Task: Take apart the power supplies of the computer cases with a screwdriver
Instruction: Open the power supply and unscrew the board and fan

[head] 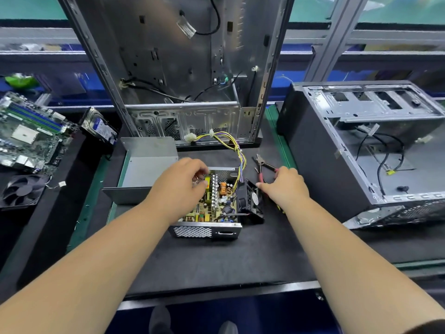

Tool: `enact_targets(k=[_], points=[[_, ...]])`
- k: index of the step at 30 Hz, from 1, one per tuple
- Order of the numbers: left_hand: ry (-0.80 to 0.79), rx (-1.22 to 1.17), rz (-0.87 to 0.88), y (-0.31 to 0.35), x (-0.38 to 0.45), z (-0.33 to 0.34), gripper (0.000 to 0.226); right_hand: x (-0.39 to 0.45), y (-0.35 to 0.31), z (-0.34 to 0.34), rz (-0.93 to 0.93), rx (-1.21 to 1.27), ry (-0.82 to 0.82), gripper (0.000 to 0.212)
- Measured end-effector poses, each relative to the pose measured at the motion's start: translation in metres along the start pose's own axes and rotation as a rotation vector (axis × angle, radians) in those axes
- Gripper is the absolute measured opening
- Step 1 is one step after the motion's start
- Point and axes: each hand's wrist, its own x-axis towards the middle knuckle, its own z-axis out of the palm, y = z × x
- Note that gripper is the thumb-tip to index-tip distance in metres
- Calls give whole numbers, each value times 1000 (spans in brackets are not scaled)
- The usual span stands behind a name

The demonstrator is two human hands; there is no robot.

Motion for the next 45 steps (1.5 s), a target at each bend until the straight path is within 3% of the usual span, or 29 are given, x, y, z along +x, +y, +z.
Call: enact_targets(k=[5, 10, 12, 16, 19, 21, 24, 29, 34, 38, 45], points=[[-135, 30, 60, 12, -3, 12, 11, 2, -4, 0, -86, 7, 24, 33], [-236, 220, 150, 13, 2, 19, 11, 5, 0, -8, -103, -31, 161, 35], [-260, 248, 166, 12, 5, 22, 14, 8, 5, -13, -50, 192, 69, 31], [-313, 257, 180, 20, 9, 35, 26, 3, 8, -25, 59, 982, -100, 21], [-270, 300, 124, 32, 14, 48, 43, -12, 12, -33, 68, 1349, -293, 21], [-233, 289, 81, 41, 19, 55, 64, -21, 15, -37, 35, 1453, -397, 18], [-259, 385, 98, 51, 26, 62, 97, -33, 18, -40, 14, 1505, -452, 20], [-147, 669, 296, 66, 38, 69, 99, -50, 27, -43, -36, 1544, -477, 21], [-366, 794, 336, 76, 47, 75, 94, -61, 35, -47, -53, 1628, -447, 22], [-351, 716, 332, 78, 47, 72, 68, -69, 39, -48, -63, 1612, -389, 28], [-184, 380, 243, 55, 40, 27, 93, -77, 44, -48, -20, 1591, -346, 25]])
